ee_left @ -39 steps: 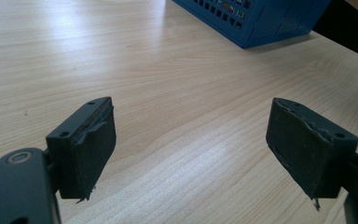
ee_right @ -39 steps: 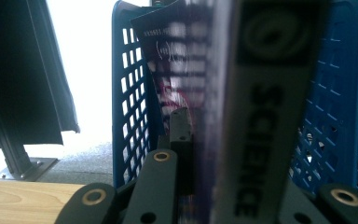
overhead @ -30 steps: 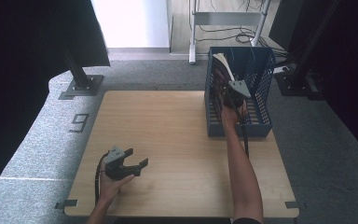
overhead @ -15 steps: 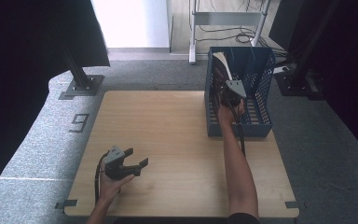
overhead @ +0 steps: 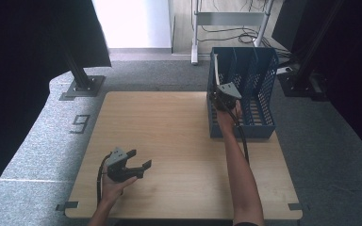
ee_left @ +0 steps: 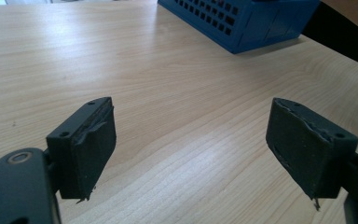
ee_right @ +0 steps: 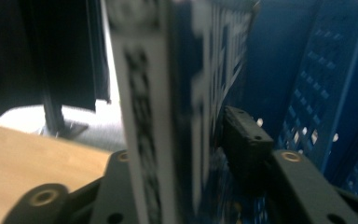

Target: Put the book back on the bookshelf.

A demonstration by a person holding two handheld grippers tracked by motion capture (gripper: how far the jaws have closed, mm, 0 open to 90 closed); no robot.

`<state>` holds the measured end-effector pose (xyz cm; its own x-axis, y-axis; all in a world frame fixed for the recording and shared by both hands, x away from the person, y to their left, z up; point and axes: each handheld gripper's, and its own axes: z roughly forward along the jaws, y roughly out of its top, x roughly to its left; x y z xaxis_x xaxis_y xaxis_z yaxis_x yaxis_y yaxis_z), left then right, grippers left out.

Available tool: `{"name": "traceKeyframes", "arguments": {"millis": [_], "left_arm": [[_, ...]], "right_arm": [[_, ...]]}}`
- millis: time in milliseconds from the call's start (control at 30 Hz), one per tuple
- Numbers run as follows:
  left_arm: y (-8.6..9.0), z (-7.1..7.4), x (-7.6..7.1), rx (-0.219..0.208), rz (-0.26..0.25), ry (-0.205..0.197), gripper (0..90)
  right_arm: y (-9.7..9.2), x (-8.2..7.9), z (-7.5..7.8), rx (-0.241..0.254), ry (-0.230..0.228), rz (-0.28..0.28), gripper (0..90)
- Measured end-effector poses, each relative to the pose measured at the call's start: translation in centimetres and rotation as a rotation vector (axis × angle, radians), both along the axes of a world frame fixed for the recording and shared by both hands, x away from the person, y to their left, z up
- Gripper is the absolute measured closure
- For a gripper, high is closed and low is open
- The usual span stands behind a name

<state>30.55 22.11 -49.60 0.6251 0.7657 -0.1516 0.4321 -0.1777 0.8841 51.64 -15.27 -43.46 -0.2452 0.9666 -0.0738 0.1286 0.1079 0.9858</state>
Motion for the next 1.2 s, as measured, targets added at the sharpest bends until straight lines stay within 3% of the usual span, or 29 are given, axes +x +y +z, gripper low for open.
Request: {"name": "traceKeyframes", "arguments": {"millis": [133,267,500,700,867,1200], "left_arm": [[0.1,0.1,-0.1,-0.005,-0.003,-0.004,16.0],[0.1,0.1,0.0,-0.007,-0.004,-0.003,16.0],[0.3,0.3,0.0,-0.016,0.006,-0.007,16.2],[0.3,0.2,0.2,-0.016,0.012,-0.004,16.4],[0.3,0.1,0.5,-0.018,0.018,0.001,16.5],[0.1,0.0,0.5,-0.006,0.011,-0.001,16.5]], "right_arm": [[-0.4,-1.1,0.0,0.006,-0.013,0.015,60.9],[-0.9,-1.5,0.3,0.004,0.007,0.021,68.2],[-1.0,-1.1,0.3,-0.034,-0.006,0.028,74.6],[-1.6,-0.4,-0.1,-0.004,-0.038,0.014,77.7],[-1.5,0.0,-0.4,0.004,-0.054,0.015,77.0],[-1.0,0.0,-0.4,-0.021,-0.024,0.064,62.1]]}}
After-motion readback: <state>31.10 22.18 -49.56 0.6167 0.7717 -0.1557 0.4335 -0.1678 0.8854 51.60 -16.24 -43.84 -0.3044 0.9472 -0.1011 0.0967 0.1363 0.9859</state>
